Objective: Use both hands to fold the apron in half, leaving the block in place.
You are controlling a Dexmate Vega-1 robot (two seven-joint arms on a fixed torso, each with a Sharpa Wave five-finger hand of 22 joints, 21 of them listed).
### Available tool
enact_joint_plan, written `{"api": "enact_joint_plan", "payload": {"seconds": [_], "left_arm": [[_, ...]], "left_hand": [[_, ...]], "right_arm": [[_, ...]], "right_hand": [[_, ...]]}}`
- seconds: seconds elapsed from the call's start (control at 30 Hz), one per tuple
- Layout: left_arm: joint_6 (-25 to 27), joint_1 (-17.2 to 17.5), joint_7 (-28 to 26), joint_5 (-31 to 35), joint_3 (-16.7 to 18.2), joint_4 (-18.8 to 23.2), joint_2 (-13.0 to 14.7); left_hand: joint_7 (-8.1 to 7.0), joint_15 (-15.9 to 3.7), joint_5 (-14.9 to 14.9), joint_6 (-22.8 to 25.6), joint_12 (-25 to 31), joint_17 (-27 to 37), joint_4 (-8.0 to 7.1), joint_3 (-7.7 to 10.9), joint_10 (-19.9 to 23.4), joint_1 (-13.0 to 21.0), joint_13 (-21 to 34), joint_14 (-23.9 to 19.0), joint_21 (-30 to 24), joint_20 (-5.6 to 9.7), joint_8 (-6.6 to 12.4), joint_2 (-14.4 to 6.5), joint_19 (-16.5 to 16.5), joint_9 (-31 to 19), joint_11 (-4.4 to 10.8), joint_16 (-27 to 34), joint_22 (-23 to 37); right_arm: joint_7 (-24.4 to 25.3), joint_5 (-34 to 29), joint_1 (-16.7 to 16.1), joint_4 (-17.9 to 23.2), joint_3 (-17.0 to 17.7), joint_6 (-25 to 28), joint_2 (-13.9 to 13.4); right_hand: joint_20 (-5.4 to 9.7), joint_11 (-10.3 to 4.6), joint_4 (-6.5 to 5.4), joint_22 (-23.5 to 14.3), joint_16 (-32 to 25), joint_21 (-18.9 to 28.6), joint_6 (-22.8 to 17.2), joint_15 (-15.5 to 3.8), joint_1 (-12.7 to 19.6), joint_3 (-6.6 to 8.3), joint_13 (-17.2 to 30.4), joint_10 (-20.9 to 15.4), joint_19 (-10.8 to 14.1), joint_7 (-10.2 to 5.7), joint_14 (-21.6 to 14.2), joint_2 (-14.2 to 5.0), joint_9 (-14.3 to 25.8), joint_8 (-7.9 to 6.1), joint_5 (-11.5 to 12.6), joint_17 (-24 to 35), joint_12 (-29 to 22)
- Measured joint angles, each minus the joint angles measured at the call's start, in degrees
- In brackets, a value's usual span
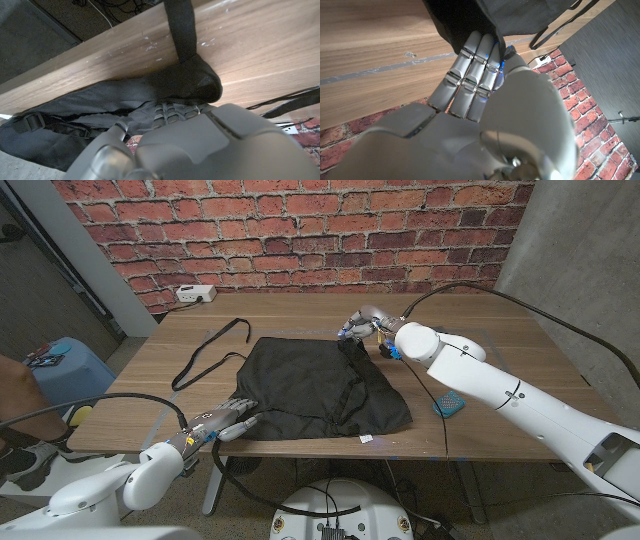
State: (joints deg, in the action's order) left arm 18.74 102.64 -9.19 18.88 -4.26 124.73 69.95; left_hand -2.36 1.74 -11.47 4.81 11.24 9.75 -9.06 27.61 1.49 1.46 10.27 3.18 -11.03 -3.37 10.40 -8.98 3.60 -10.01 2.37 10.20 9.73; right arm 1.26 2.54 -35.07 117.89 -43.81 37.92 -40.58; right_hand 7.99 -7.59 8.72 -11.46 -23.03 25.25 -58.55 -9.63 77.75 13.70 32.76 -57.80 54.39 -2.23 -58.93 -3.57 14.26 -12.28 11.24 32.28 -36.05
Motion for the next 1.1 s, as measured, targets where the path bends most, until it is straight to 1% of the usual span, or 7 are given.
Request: {"api": "enact_joint_plan", "payload": {"seconds": [0.3,0.37,0.63,0.73,0.87,0.93,1.1], "left_arm": [[-0.08,0.17,0.38,-0.05,0.28,0.05,0.02],[-0.08,0.18,0.38,-0.05,0.33,0.06,0.02],[-0.2,0.01,0.9,-0.09,0.38,0.05,-0.02],[-0.26,-0.17,1.0,-0.11,0.3,0.01,-0.05],[-0.44,-0.58,1.23,-0.15,0.02,-0.09,-0.07],[-0.52,-0.75,1.26,-0.16,-0.08,-0.16,-0.07],[-0.71,-1.08,1.33,-0.25,-0.29,-0.28,-0.06]], "left_hand": [[-0.1,0.0,0.0,0.31,-0.04,0.0,0.13,0.13,-0.1,0.22,-0.03,0.0,0.18,0.32,-0.12,0.23,-0.32,0.0,0.1,0.0,-0.03],[-0.1,0.0,0.0,0.31,-0.05,0.0,0.14,0.13,-0.1,0.22,-0.03,0.0,0.18,0.32,0.01,0.23,-0.32,0.0,0.1,0.0,-0.02],[-0.1,0.0,0.0,0.31,-0.07,0.0,0.37,0.37,-0.1,0.22,0.0,0.0,0.22,0.32,0.01,0.23,-0.32,0.0,0.1,0.0,0.03],[-0.1,0.0,0.0,0.3,-0.09,0.0,0.37,0.37,-0.05,0.22,0.02,0.0,0.23,0.32,0.01,0.23,-0.31,0.0,0.14,0.0,0.03],[-0.1,0.0,0.0,0.3,-0.17,0.0,0.14,0.61,0.03,0.22,0.02,0.0,0.28,0.32,0.01,0.23,-0.31,0.0,0.23,0.0,0.03],[-0.1,0.0,0.0,0.3,-0.01,-0.01,0.33,0.81,0.03,0.22,0.02,0.0,0.29,0.32,0.01,0.23,-0.31,-0.02,0.23,0.0,0.03],[-0.1,0.0,0.0,0.3,0.01,-0.01,0.37,0.85,0.03,0.45,0.02,0.0,0.39,0.32,0.01,0.46,-0.31,-0.02,0.23,0.0,0.03]], "right_arm": [[-0.33,0.09,0.33,-0.02,-0.13,-0.82,0.35],[-0.47,0.13,0.33,-0.02,-0.13,-0.98,0.35],[-1.41,0.22,1.28,-0.43,-0.42,-2.36,1.05],[-1.66,0.22,1.47,-0.58,-0.52,-2.77,1.2],[-2.22,0.22,2.15,-1.13,-0.9,-3.63,1.81],[-2.43,0.22,2.29,-1.26,-0.99,-3.94,1.97],[-2.91,0.19,2.64,-1.63,-1.21,-4.64,2.37]], "right_hand": [[0.0,-0.01,-0.12,0.1,0.4,0.42,0.0,-0.07,0.0,-0.12,-0.19,-0.01,0.0,0.0,-0.07,0.0,-0.01,-0.01,0.0,0.45,0.01],[-0.23,-0.01,-0.12,0.28,0.4,0.42,0.01,-0.07,0.0,-0.12,-0.22,-0.01,-0.23,0.0,-0.07,0.0,-0.01,-0.02,0.0,0.54,0.02],[-0.32,0.0,-0.12,0.28,0.86,0.77,0.01,-0.07,-0.01,-0.12,0.03,-0.01,-0.31,-0.01,-0.07,0.01,-0.01,-0.03,0.0,0.74,0.23],[-0.32,0.29,0.21,0.28,0.88,0.88,0.01,0.11,-0.01,-0.45,0.04,-0.29,-0.31,-0.01,-0.26,0.01,-0.01,-0.03,-0.01,0.8,0.28],[-0.32,0.3,0.07,0.28,0.88,0.87,0.01,-0.12,0.0,-0.56,0.06,-0.29,-0.31,-0.01,-0.53,0.0,-0.01,-0.03,-0.01,1.06,0.4],[-0.32,0.3,-0.05,0.28,1.12,1.12,0.01,-0.11,0.06,-0.68,0.07,-0.29,-0.31,-0.01,-0.63,-0.06,-0.01,0.23,-0.01,1.06,0.43],[-0.32,0.28,-0.05,0.27,1.29,1.33,0.01,-0.09,0.24,-0.68,0.07,-0.31,-0.31,-0.01,-0.68,-0.24,-0.02,0.24,-0.01,1.1,0.45]]}}
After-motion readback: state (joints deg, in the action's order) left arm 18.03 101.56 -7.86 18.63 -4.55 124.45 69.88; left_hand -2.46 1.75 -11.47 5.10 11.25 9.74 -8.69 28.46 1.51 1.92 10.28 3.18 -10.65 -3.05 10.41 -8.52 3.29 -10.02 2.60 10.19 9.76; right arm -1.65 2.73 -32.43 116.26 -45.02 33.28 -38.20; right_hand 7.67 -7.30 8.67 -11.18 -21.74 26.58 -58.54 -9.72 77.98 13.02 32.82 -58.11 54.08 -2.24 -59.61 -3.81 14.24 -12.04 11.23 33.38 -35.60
